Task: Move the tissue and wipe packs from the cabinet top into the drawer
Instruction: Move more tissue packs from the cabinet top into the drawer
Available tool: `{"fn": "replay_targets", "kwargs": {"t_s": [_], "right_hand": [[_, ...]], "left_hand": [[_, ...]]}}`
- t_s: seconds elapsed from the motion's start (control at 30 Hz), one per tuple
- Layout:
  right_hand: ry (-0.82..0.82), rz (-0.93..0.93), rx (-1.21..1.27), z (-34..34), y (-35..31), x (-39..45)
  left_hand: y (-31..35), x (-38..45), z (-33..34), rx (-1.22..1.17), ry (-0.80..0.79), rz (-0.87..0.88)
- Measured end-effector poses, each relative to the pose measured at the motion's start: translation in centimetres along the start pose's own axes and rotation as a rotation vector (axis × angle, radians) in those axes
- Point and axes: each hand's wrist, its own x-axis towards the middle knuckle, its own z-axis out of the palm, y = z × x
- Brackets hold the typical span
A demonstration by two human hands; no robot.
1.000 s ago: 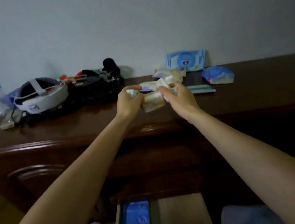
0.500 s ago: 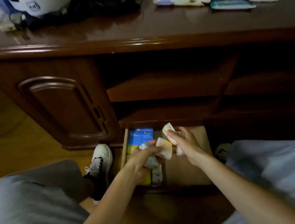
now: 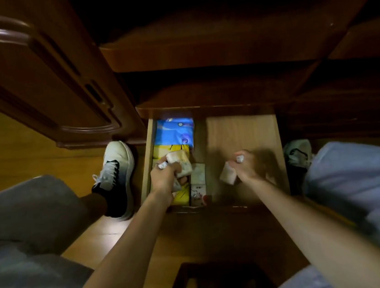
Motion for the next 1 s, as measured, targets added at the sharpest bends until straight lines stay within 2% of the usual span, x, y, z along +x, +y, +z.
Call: {"fn": "replay_targets", "kwargs": {"t_s": [0.07, 0.2, 0.23, 0.33, 0.43, 0.53, 0.6, 0.67, 0.77, 1.0], "right_hand": [[-0.068, -0.013, -0.045, 0.9, -0.3, 1.0], [-0.322, 0.01, -0.226, 3.0, 0.0, 2.0], [-0.346, 0.039, -0.284, 3.4, 0.6, 1.9], [-0.244, 0.083, -0.388, 3.6, 2.0, 1.8], [-0.248, 0.039, -0.306, 2.5, 2.4, 2.2], [-0.411, 0.025, -0.053, 1.7, 1.9, 2.3], [-0.546, -0.011, -0.092, 1.9, 1.6, 2.0], [-0.602, -0.073, -0.2, 2.3, 1.6, 1.6], [-0.625, -0.103, -0.238, 3.1, 1.8, 0.6], [-0.557, -0.197, -0.376, 4.3, 2.1, 0.0]], "left_hand": [[-0.2, 0.7, -0.1, 0.047, 0.011, 0.01], [-0.6, 1.4, -0.6, 0.105, 0.057, 0.025], [-0.8, 1.5, -0.8, 0.121, 0.065, 0.027], [-1.5, 2.1, -1.3, 0.193, 0.09, 0.042], [-2.5, 2.7, -1.8, 0.302, 0.109, 0.074], [-3.1, 3.1, -2.1, 0.374, 0.098, 0.112], [-3.4, 3.3, -2.2, 0.386, 0.101, 0.13], [-3.5, 3.3, -2.2, 0.391, 0.097, 0.144], [-3.7, 3.4, -2.1, 0.401, 0.093, 0.16], [-3.9, 3.4, -2.5, 0.41, 0.074, 0.162]]}}
